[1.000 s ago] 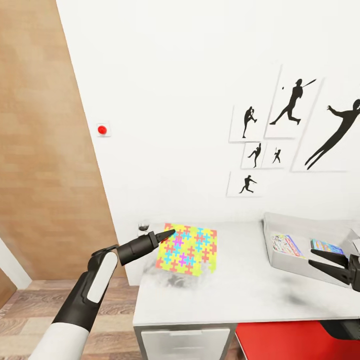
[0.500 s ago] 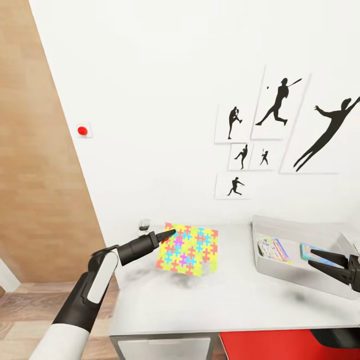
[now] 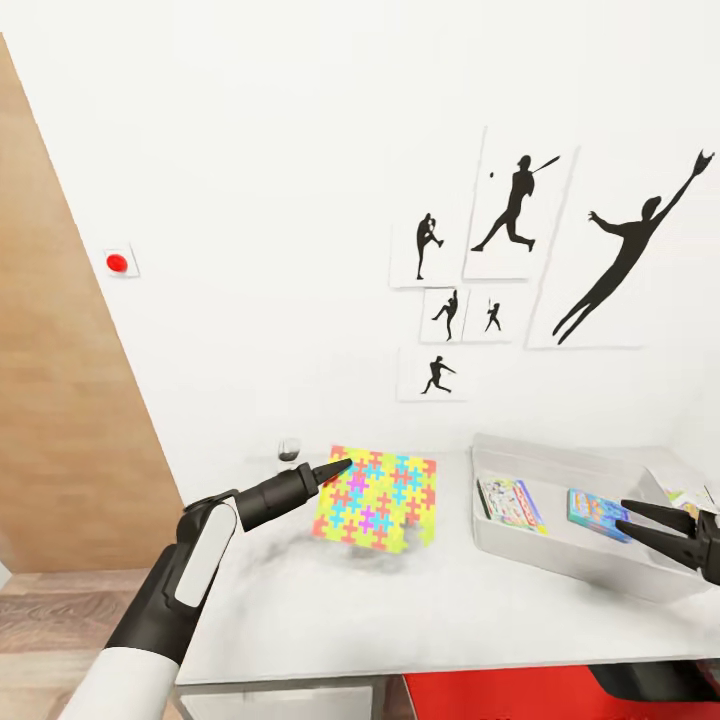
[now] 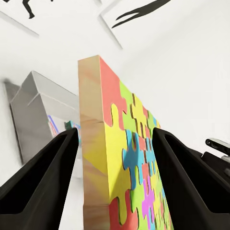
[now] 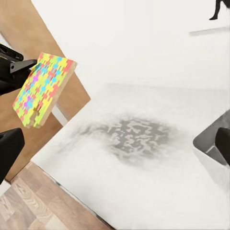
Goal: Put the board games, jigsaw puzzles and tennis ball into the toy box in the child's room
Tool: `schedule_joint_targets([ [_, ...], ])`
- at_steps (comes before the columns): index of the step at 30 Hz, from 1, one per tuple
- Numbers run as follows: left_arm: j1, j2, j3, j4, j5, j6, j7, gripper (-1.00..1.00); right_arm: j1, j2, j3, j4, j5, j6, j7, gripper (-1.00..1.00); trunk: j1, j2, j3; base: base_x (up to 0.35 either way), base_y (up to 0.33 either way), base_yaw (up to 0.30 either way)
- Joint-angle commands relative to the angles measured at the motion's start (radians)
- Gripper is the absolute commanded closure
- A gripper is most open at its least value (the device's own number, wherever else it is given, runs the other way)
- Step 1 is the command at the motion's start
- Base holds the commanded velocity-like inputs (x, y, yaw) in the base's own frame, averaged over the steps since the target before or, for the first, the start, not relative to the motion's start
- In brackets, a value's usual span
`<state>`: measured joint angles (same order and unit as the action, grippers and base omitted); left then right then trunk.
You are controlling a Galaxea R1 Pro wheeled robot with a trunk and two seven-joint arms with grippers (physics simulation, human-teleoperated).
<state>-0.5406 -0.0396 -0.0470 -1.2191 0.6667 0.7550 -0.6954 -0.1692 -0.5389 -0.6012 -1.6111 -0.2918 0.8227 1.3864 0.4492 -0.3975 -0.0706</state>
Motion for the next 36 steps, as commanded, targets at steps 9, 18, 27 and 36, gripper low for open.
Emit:
schedule_joint_targets([
  [9, -0.001, 0.0, 0.001, 0.0, 0.004, 0.006, 0.0, 1.0, -0.001, 0.001, 0.0, 0.0, -0.003, 0.011, 0.002, -1.0, 0.001, -0.003, 0.0, 0.004, -0.079, -0.194],
  [18, -0.001, 0.0, 0.001, 0.0, 0.002, 0.006, 0.001, 1.0, -0.001, 0.002, -0.001, 0.0, -0.001, 0.011, 0.002, -1.0, 0.001, -0.003, 0.0, 0.001, -0.062, -0.061],
  [27, -0.001, 0.0, 0.001, 0.0, 0.002, 0.006, 0.002, 1.0, -0.001, 0.01, -0.002, 0.0, -0.001, 0.005, 0.002, -1.0, 0.001, -0.003, 0.0, 0.0, -0.237, -0.008],
  [36, -0.001, 0.001, 0.002, 0.0, 0.002, 0.006, 0.002, 1.0, -0.001, 0.014, -0.002, 0.0, 0.0, 0.004, 0.002, -1.0, 0.001, -0.003, 0.0, 0.0, -0.274, -0.001],
])
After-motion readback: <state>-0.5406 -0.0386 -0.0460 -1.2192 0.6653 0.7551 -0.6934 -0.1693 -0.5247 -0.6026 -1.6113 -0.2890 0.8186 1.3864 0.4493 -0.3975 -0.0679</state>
